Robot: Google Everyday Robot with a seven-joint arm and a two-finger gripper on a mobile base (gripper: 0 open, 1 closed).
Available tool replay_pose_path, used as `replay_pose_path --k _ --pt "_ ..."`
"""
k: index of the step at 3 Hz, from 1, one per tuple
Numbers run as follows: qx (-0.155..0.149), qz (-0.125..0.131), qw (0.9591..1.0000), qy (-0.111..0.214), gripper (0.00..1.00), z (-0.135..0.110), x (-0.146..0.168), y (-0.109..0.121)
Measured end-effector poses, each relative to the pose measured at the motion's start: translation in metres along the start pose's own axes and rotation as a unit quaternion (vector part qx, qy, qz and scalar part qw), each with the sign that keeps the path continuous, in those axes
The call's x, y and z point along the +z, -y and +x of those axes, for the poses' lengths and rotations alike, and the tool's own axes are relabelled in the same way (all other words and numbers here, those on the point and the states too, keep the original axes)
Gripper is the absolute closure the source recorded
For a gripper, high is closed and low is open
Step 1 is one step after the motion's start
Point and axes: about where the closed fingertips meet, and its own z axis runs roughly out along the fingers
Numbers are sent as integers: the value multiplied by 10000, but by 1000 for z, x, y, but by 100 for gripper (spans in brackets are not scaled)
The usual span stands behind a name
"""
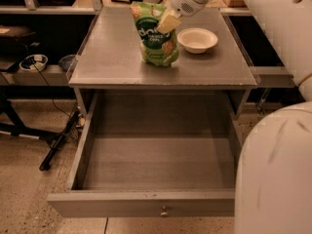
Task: Place green rice chip bag into top drawer
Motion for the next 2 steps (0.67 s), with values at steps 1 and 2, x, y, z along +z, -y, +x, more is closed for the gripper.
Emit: replay_pose_path --k 1,2 --pt "-130 1 9981 610 100 -21 -36 2" --pt "-189 -15 9951 975 100 -29 -61 1"
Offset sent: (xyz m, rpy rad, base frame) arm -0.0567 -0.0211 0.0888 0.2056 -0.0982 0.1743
